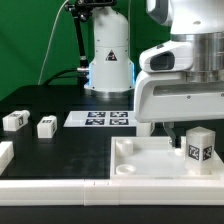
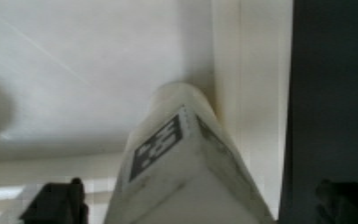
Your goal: Assemble one leg
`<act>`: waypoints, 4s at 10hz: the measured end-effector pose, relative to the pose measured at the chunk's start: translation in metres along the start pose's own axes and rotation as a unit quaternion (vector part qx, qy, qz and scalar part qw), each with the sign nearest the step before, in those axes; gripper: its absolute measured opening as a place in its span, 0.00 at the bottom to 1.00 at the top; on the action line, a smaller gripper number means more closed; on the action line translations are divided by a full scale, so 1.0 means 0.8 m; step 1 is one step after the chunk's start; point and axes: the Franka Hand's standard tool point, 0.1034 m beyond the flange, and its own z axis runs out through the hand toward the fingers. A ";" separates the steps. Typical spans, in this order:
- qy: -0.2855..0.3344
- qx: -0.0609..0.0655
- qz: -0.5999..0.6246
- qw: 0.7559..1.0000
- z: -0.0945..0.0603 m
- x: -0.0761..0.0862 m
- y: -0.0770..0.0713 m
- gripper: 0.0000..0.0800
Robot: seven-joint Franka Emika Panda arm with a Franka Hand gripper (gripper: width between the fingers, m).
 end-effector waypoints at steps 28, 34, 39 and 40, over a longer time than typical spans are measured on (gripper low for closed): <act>0.009 -0.014 0.280 0.960 0.000 0.000 0.000 0.78; 0.006 -0.020 0.029 0.999 0.000 0.000 0.001 0.81; 0.001 -0.023 -0.167 0.986 0.000 0.001 0.007 0.69; 0.000 -0.026 -0.209 0.978 0.000 0.001 0.009 0.52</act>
Offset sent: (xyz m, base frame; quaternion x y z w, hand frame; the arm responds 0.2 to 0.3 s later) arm 0.0000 0.0000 0.0000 0.0000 0.0000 -0.2377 0.9713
